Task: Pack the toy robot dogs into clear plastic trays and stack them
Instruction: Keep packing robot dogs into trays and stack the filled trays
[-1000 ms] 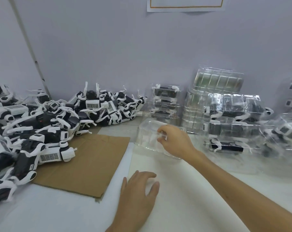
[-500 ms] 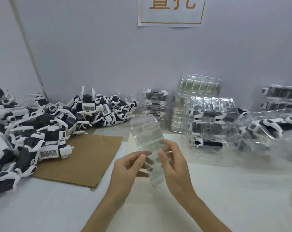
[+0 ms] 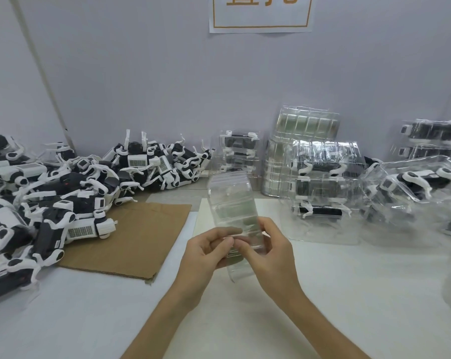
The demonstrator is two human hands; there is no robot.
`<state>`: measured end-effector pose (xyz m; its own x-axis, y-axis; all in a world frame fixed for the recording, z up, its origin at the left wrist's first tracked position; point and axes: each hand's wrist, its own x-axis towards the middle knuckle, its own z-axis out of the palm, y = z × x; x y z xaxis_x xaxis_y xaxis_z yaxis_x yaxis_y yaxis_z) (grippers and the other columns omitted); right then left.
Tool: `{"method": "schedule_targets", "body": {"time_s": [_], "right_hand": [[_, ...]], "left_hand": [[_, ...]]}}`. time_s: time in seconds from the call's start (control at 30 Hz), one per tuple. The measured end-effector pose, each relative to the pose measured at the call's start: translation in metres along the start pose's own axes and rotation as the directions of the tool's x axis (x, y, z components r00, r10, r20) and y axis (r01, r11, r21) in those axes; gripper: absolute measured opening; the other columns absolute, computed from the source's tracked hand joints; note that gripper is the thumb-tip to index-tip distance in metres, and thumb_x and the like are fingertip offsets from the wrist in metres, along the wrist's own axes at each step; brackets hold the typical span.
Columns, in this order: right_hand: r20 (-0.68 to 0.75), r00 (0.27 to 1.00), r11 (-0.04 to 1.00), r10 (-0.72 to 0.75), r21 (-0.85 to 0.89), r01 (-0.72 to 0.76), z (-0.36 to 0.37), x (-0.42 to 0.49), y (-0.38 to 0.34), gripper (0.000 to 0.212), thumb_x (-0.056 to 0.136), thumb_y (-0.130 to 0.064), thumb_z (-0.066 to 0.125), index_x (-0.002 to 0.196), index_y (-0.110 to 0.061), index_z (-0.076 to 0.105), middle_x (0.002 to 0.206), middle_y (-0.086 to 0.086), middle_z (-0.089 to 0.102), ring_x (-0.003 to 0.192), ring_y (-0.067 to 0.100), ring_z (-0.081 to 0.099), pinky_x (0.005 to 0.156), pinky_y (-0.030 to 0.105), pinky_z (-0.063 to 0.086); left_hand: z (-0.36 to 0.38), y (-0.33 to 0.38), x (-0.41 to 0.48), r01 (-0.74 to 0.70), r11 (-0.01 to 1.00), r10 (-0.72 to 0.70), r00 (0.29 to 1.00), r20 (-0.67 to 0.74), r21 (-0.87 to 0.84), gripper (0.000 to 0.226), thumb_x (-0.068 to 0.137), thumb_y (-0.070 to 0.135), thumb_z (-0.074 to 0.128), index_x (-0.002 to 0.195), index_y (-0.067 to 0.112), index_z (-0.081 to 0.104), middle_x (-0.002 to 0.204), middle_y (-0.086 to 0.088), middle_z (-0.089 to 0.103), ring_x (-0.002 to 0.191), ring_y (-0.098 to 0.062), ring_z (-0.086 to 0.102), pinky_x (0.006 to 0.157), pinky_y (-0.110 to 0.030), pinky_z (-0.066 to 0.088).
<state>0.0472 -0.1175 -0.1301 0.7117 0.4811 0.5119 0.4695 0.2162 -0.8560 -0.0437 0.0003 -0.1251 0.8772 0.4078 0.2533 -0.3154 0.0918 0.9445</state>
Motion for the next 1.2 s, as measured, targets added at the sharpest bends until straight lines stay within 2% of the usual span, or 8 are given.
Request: {"method": "schedule_targets", "body": {"time_s": [0.13, 0.37, 0.63, 0.73, 0.87, 0.93, 1.07, 1.2], "right_hand": [[0.013, 1.000, 1.000, 0.006, -0.026, -0.005, 0.003, -0.001, 0.001, 0.031, 0.083, -0.013, 0.080, 0.109, -0.026, 0.067, 0.094, -0.002, 0.074, 0.088, 0.017, 0.072, 0.075, 0.033, 0.059], [0.035, 0.999, 0.998, 0.022, -0.059, -0.020, 0.004, -0.002, 0.002, 0.037, 0.084, -0.015, 0.079, 0.119, -0.016, 0.067, 0.099, 0.000, 0.074, 0.088, 0.020, 0.072, 0.077, 0.044, 0.058], [0.046, 0.999, 0.997, -0.012, -0.080, 0.015, 0.008, -0.003, 0.004, 0.050, 0.087, -0.010, 0.077, 0.134, -0.013, 0.060, 0.104, 0.006, 0.071, 0.091, 0.020, 0.070, 0.080, 0.041, 0.058], [0.050, 0.999, 0.997, -0.009, -0.071, 0.013, 0.007, -0.002, 0.005, 0.050, 0.085, -0.012, 0.078, 0.132, -0.017, 0.061, 0.101, 0.004, 0.070, 0.087, 0.021, 0.069, 0.075, 0.037, 0.059], [-0.005, 0.998, 0.998, 0.056, 0.016, -0.056, 0.004, 0.001, 0.003, 0.036, 0.079, -0.018, 0.084, 0.108, -0.024, 0.064, 0.090, -0.003, 0.069, 0.075, 0.017, 0.070, 0.066, 0.025, 0.055], [-0.018, 0.997, 0.996, 0.080, 0.045, -0.079, 0.002, 0.003, 0.004, 0.029, 0.079, -0.019, 0.084, 0.099, -0.021, 0.064, 0.089, -0.003, 0.072, 0.075, 0.017, 0.072, 0.066, 0.024, 0.055], [-0.031, 0.993, 0.990, 0.114, 0.085, -0.111, -0.005, 0.006, 0.002, 0.022, 0.081, -0.019, 0.081, 0.097, -0.021, 0.066, 0.088, -0.002, 0.076, 0.078, 0.015, 0.073, 0.067, 0.019, 0.053], [0.019, 0.994, 0.992, 0.112, 0.057, -0.113, -0.005, 0.006, -0.001, 0.021, 0.083, -0.018, 0.080, 0.098, -0.022, 0.066, 0.086, -0.004, 0.077, 0.077, 0.012, 0.074, 0.066, 0.016, 0.052]], "left_hand": [[-0.001, -0.001, 0.000, 0.013, 1.000, -0.014, 0.999, -0.043, -0.025, 0.018, 0.087, 0.019, 0.064, 0.100, 0.018, 0.077, 0.105, -0.018, 0.075, 0.102, -0.031, 0.072, 0.078, -0.030, 0.058], [0.001, -0.002, 0.000, 0.011, 0.999, -0.018, 0.988, -0.153, -0.047, 0.015, 0.078, 0.019, 0.073, 0.090, 0.011, 0.078, 0.096, -0.022, 0.075, 0.095, -0.036, 0.073, 0.079, -0.045, 0.061], [0.001, 0.001, 0.000, -0.009, 1.000, 0.005, 0.972, -0.235, -0.016, 0.013, 0.068, 0.019, 0.078, 0.069, 0.008, 0.073, 0.084, -0.022, 0.075, 0.079, -0.033, 0.075, 0.059, -0.035, 0.059], [0.000, 0.000, 0.001, -0.012, 1.000, 0.015, 0.957, -0.291, 0.013, 0.033, 0.066, 0.018, 0.080, 0.073, -0.007, 0.059, 0.079, -0.019, 0.075, 0.072, -0.029, 0.075, 0.053, -0.033, 0.058], [0.002, 0.000, 0.001, -0.024, 1.000, 0.022, 0.963, -0.270, -0.005, 0.021, 0.070, 0.028, 0.080, 0.071, 0.010, 0.069, 0.084, -0.022, 0.075, 0.080, -0.034, 0.075, 0.060, -0.033, 0.059], [0.001, 0.001, 0.001, -0.018, 0.999, 0.011, 0.982, -0.188, -0.035, 0.020, 0.079, 0.035, 0.072, 0.084, 0.016, 0.077, 0.093, -0.021, 0.075, 0.086, -0.034, 0.074, 0.067, -0.032, 0.059], [0.002, 0.003, 0.001, 0.015, 0.999, -0.019, 0.996, -0.083, -0.049, 0.027, 0.089, 0.029, 0.060, 0.110, 0.019, 0.074, 0.108, -0.015, 0.075, 0.098, -0.032, 0.073, 0.081, -0.032, 0.059], [0.003, 0.003, 0.000, 0.014, 1.000, -0.016, 0.988, -0.155, -0.013, 0.016, 0.090, 0.017, 0.066, 0.100, 0.021, 0.078, 0.098, -0.015, 0.076, 0.090, -0.031, 0.075, 0.074, -0.029, 0.059]]}}
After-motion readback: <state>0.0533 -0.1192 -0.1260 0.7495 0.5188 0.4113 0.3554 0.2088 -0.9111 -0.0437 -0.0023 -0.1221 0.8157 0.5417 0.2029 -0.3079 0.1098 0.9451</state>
